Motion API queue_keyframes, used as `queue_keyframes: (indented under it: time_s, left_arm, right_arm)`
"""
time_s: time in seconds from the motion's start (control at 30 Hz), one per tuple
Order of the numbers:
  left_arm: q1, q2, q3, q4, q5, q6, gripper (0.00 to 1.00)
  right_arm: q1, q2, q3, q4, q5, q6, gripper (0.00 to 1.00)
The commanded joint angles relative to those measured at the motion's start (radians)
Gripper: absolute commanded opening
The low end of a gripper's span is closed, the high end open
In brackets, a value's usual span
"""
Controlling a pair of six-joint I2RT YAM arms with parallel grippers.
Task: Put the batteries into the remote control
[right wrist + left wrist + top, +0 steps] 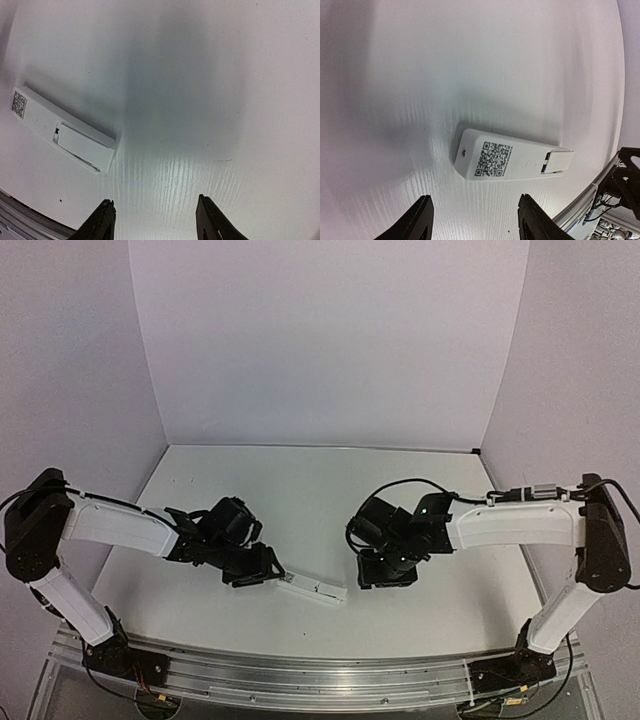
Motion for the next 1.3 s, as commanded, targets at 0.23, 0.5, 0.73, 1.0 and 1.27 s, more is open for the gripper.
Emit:
queue_keyframes:
  time_s: [0.23,0.5,0.73,1.0,1.27]
  left_arm:
    - [0.075,0.058,0.113,-0.039,-0.013,0.165,0.57]
    - [0.076,0.123,0.127,-0.007,0.016,0.192,0.54]
    - [0.075,0.151,0.11,0.039,0.065,0.184,0.49]
    - [0.074,0.157,0.091,0.066,0.085,0.17,0.43]
    - [0.073,0.156,0.073,0.077,0.089,0.152,0.4]
  right_arm:
    - [0.003,0.034,-0.098,0.37,-0.027,0.323,0.47]
    - [0.002,0.105,-0.107,0.39,-0.041,0.392,0.46]
    - [-0.003,0.155,-0.091,0.402,-0.065,0.403,0.43]
    - [-0.005,0.185,-0.086,0.432,-0.091,0.425,0.39]
    - [-0.005,0.196,-0.086,0.464,-0.102,0.441,0.37]
